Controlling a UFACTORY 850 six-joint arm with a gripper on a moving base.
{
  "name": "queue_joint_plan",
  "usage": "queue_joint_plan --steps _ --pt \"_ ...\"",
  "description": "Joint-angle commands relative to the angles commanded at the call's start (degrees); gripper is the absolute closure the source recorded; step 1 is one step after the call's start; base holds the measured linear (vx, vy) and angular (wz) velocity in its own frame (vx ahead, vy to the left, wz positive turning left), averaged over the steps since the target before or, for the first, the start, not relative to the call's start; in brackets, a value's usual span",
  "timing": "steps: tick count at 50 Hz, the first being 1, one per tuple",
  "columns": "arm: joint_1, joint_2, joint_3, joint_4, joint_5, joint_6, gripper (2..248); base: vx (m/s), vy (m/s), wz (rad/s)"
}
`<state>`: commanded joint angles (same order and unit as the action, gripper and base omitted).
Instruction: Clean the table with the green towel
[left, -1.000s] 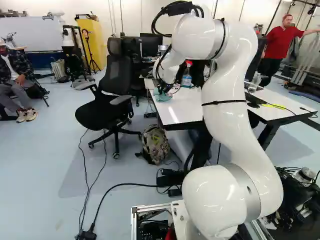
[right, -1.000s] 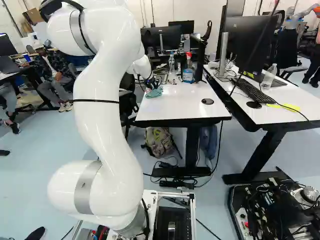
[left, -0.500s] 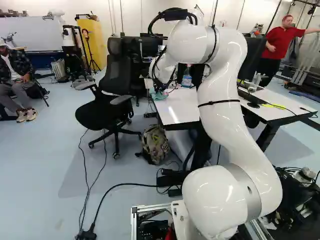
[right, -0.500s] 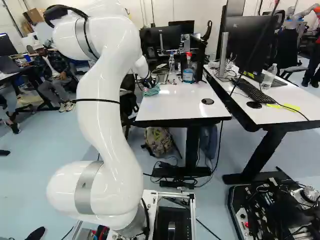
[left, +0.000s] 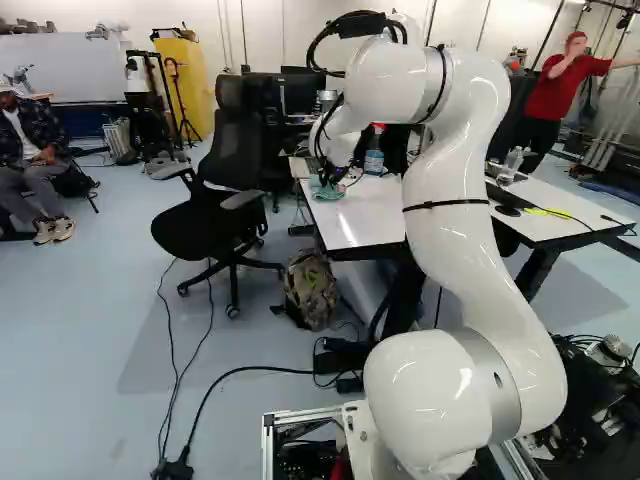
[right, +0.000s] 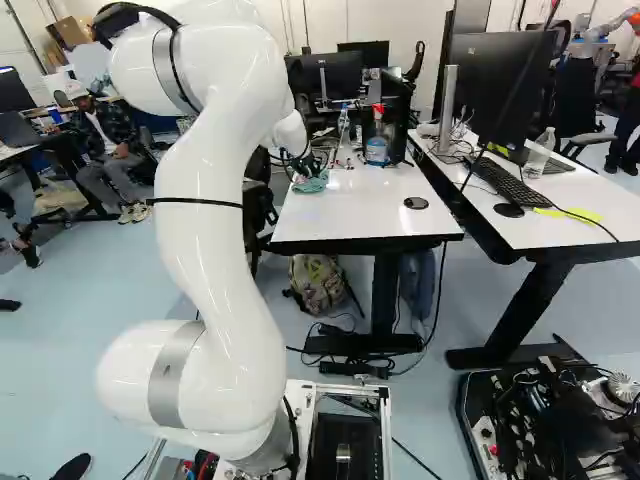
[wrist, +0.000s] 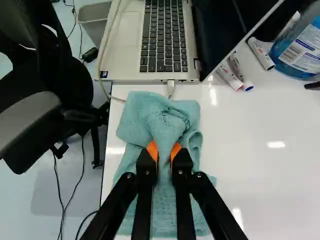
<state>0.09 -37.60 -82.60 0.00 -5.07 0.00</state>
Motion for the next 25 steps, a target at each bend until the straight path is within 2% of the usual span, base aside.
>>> queue_joint_plan --steps 11,25 --pt "-1.2 1.7 2.3 0.0 0.0 0.0 202 0.0 0.0 0.0" --pt "-1.1 4.9 6.8 0.0 0.0 0.0 202 0.0 0.0 0.0"
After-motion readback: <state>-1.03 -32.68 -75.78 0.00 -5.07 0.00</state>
